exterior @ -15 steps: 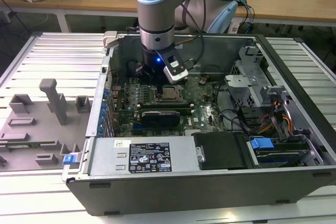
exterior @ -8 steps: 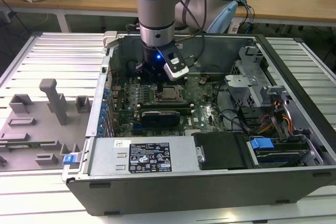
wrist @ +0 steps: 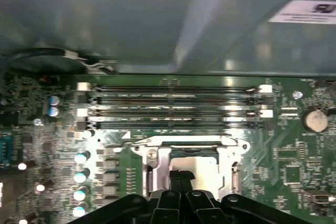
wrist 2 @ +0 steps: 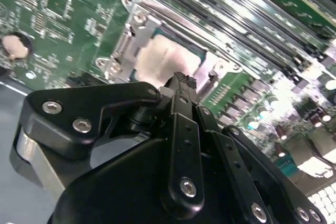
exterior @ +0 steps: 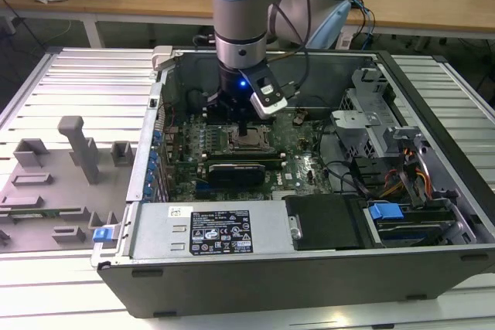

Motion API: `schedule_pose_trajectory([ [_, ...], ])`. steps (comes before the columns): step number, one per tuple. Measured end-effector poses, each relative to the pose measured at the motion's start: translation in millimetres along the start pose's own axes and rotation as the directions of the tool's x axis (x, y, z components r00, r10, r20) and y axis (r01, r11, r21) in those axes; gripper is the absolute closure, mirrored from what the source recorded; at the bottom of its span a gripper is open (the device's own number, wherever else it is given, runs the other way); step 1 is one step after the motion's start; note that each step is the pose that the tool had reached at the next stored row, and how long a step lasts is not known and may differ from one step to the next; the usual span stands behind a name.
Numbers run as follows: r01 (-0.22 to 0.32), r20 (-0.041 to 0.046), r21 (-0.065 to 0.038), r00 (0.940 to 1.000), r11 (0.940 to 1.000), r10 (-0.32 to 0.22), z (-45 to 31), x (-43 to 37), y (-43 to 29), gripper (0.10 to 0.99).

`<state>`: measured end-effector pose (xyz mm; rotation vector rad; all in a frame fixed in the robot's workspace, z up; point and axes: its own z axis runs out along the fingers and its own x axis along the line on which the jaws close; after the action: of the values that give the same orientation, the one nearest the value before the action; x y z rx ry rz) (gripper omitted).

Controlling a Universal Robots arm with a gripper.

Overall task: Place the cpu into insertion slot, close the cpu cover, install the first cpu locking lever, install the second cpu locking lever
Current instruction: 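Close the cpu cover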

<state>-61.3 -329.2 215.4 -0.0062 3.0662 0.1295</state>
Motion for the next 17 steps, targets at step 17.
schedule_pose_trajectory([
  [17, 0.003, -0.0006, 0.037, 1.0, 0.9993, -0.003, -32.0, -10.4, 4.0, 0.98],
])
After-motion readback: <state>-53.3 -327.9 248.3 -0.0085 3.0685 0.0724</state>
